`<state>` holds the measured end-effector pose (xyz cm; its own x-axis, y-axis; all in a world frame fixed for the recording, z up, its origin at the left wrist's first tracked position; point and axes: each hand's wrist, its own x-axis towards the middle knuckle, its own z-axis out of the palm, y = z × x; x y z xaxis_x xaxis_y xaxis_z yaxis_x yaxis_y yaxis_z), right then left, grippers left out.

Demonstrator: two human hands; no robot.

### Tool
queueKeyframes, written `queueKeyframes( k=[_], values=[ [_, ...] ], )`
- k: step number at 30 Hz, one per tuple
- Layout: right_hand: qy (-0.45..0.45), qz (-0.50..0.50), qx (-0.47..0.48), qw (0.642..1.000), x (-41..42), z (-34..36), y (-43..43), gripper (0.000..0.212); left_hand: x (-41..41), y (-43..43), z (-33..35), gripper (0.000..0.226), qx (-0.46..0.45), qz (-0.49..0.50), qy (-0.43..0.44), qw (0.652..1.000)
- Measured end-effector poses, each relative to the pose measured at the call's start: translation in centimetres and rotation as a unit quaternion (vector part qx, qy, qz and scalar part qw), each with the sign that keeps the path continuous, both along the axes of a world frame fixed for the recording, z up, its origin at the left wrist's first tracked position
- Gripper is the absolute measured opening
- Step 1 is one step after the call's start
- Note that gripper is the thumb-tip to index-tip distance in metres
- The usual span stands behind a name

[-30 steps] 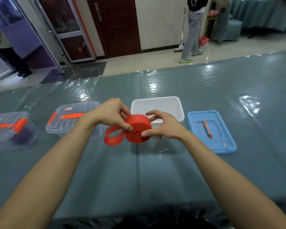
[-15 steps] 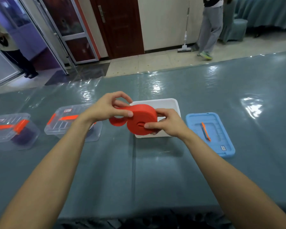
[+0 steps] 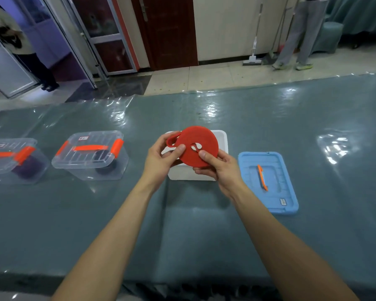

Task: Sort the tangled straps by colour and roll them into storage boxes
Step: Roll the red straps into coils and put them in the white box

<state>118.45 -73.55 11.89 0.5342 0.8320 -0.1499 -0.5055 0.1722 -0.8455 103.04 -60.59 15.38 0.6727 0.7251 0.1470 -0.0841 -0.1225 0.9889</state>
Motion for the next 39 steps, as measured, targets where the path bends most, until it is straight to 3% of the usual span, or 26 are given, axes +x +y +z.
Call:
queueKeyframes(
  k=[7, 12, 15, 22, 26, 29, 32, 34, 39],
  values=[
    [0.045, 0.073, -0.029, 0.996, 0.4, -1.3, 0.7, 0.059, 0.6, 2.2, 0.7, 0.034, 0.044, 0.014, 0.078, 0.996],
    [-0.157, 0.053, -0.152, 0.974, 3.6, -0.9, 2.9, 0.075, 1.5, 5.4, 1.4, 0.036, 0.071, -0.043, 0.135, 0.987],
    [-0.220, 0.061, -0.156, 0.961, 5.1, -0.7, 4.9, 0.056, 2.9, 7.5, 1.6, 0.035, 0.080, -0.074, 0.169, 0.980],
    [-0.145, 0.032, -0.153, 0.977, 7.3, -0.9, 9.3, 0.039, 6.6, 12.5, 0.2, 0.031, 0.083, -0.100, 0.170, 0.977],
    [-0.158, 0.033, -0.189, 0.969, 8.6, -1.6, 10.8, 0.057, 7.7, 15.1, -2.0, 0.030, 0.047, -0.100, 0.168, 0.980],
    [-0.269, 0.038, -0.272, 0.923, 8.6, -2.3, 11.7, 0.092, 8.6, 16.0, -3.9, 0.027, 0.006, -0.110, 0.190, 0.976],
    [-0.433, 0.059, -0.355, 0.826, 7.9, -3.9, 12.8, 0.111, 9.6, 16.0, -6.3, 0.023, -0.029, -0.094, 0.217, 0.971],
    [-0.471, 0.086, -0.386, 0.788, 7.8, -5.0, 13.5, 0.127, 10.1, 16.0, -7.8, 0.022, -0.061, -0.076, 0.228, 0.969],
    [-0.521, 0.096, -0.424, 0.735, 8.4, -6.6, 15.0, 0.104, 11.2, 16.2, -10.9, 0.020, -0.135, -0.027, 0.247, 0.959]
  ],
)
